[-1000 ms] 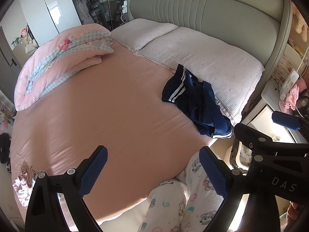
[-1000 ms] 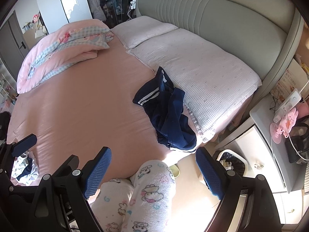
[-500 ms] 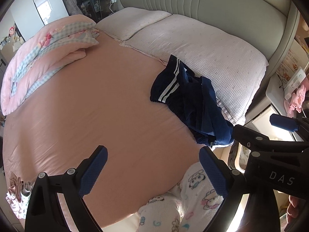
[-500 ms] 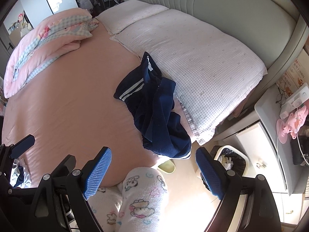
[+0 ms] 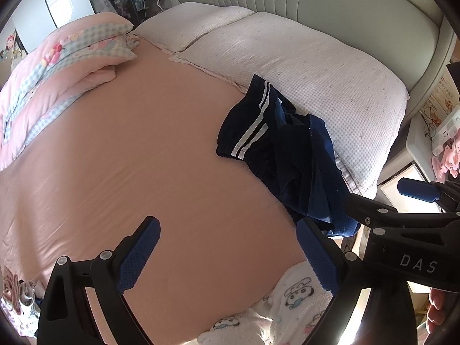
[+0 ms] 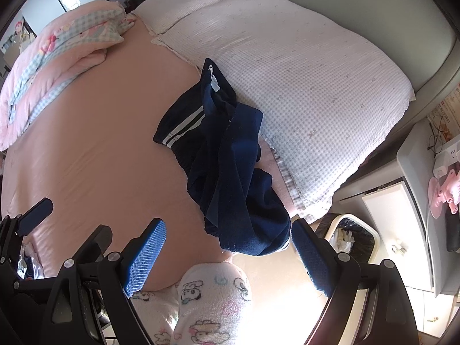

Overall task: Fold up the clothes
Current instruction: 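Grasp the navy garment's edge with the right gripper, then grasp the navy garment with the left gripper while the right gripper holds it, then lift the navy garment with both grippers and carry it toward the bed's open area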

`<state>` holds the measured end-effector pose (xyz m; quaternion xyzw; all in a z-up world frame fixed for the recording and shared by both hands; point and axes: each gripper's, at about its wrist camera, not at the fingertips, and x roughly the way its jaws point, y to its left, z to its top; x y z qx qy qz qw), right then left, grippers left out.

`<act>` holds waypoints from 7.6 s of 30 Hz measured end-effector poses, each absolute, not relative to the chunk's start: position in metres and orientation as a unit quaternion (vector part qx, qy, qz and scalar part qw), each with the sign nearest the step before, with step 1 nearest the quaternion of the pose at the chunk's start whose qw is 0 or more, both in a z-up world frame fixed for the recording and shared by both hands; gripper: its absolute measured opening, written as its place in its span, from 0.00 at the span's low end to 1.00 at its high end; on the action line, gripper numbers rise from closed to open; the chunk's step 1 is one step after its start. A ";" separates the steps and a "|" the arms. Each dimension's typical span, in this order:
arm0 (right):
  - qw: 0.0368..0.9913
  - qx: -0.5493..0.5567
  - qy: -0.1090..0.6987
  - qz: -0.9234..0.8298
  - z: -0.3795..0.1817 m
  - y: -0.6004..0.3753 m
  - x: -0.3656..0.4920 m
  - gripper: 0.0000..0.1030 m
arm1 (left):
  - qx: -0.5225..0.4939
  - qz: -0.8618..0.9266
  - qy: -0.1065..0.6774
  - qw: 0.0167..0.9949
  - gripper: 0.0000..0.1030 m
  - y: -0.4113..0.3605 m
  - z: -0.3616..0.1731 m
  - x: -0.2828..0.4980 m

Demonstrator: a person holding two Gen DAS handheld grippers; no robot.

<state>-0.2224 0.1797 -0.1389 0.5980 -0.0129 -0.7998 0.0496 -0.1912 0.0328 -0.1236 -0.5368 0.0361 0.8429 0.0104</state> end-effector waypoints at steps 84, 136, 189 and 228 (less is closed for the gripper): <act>0.137 0.512 -0.279 -0.801 -0.228 0.253 -0.256 0.21 | -0.606 0.778 -0.115 0.117 0.93 0.065 -0.264 -0.258; 0.177 0.506 -0.292 -0.792 -0.182 0.200 -0.235 0.23 | -0.484 0.841 -0.189 0.151 0.14 0.035 -0.172 -0.199; 0.401 0.451 -0.096 -0.792 -0.036 -0.090 -0.092 0.23 | -0.324 0.902 -0.283 -0.034 0.13 -0.235 -0.034 -0.039; 0.397 0.539 -0.005 -0.742 -0.130 -0.176 -0.119 0.23 | -0.417 0.837 -0.342 -0.090 0.13 -0.294 -0.145 -0.053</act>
